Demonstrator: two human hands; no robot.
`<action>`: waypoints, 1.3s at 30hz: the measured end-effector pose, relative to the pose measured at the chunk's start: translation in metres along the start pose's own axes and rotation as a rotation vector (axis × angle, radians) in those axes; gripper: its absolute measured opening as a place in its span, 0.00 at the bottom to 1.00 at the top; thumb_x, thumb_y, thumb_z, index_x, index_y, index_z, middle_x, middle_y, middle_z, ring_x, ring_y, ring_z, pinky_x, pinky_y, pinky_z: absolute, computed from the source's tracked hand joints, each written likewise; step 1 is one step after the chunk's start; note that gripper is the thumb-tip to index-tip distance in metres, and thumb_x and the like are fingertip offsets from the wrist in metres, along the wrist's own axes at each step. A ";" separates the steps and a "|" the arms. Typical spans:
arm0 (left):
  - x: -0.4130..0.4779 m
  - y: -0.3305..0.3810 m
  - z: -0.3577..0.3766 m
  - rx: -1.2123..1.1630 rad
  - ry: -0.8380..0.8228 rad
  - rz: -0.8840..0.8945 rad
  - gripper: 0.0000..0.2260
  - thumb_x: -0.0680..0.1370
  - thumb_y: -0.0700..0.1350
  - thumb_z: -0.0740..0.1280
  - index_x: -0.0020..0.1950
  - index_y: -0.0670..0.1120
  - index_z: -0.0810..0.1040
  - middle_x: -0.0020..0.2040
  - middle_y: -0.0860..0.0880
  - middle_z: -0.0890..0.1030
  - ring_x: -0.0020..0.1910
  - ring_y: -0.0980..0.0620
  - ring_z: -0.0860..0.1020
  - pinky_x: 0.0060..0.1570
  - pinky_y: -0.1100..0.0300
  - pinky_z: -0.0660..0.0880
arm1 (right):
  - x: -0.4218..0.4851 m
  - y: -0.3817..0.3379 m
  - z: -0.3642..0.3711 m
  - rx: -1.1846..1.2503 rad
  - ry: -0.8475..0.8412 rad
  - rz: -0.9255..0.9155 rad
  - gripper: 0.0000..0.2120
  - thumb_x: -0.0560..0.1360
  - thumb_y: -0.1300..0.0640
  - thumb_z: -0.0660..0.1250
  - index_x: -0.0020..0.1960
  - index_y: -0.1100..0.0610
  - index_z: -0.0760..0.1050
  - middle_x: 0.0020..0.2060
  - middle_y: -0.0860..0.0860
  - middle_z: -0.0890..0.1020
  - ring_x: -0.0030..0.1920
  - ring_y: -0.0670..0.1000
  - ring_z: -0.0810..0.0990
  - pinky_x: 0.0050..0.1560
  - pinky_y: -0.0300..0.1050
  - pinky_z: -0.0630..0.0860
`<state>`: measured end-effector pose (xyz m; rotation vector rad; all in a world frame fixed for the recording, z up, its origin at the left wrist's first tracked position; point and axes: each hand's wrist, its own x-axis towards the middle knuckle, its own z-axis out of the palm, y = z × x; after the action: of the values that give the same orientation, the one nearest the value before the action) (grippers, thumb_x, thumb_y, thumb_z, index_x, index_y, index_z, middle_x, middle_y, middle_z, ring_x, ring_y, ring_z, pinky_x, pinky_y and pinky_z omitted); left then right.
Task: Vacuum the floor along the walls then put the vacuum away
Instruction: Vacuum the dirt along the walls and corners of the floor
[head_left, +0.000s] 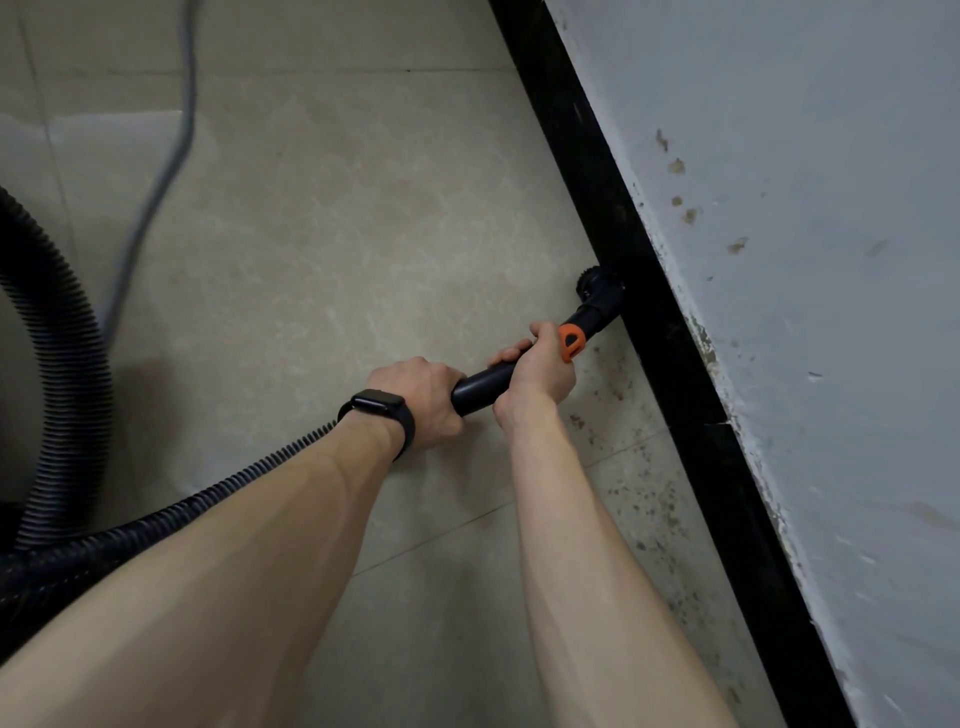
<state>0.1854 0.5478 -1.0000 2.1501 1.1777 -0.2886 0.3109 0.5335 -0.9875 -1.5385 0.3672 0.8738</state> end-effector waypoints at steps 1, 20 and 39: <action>0.001 -0.001 0.001 -0.003 0.005 -0.001 0.03 0.70 0.53 0.65 0.40 0.56 0.72 0.34 0.54 0.76 0.31 0.53 0.75 0.30 0.60 0.67 | 0.001 0.000 0.001 0.000 -0.001 -0.005 0.05 0.72 0.62 0.69 0.46 0.58 0.74 0.25 0.48 0.73 0.22 0.48 0.70 0.27 0.41 0.71; 0.010 0.002 -0.019 -0.863 -0.391 -0.285 0.12 0.59 0.42 0.70 0.39 0.39 0.81 0.37 0.39 0.85 0.33 0.42 0.83 0.38 0.53 0.81 | 0.008 -0.025 0.043 -0.707 -0.086 -0.220 0.20 0.82 0.47 0.66 0.60 0.57 0.59 0.36 0.52 0.81 0.33 0.49 0.84 0.42 0.48 0.85; -0.084 -0.070 -0.024 -0.028 -0.242 -0.206 0.06 0.68 0.52 0.70 0.39 0.54 0.75 0.36 0.53 0.78 0.33 0.55 0.76 0.28 0.63 0.67 | -0.083 0.067 -0.006 0.081 -0.229 0.131 0.11 0.76 0.58 0.72 0.51 0.57 0.71 0.28 0.49 0.77 0.27 0.53 0.78 0.33 0.48 0.80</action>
<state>0.0780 0.5330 -0.9726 1.9089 1.2527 -0.6012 0.2125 0.4943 -0.9765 -1.3351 0.3348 1.1122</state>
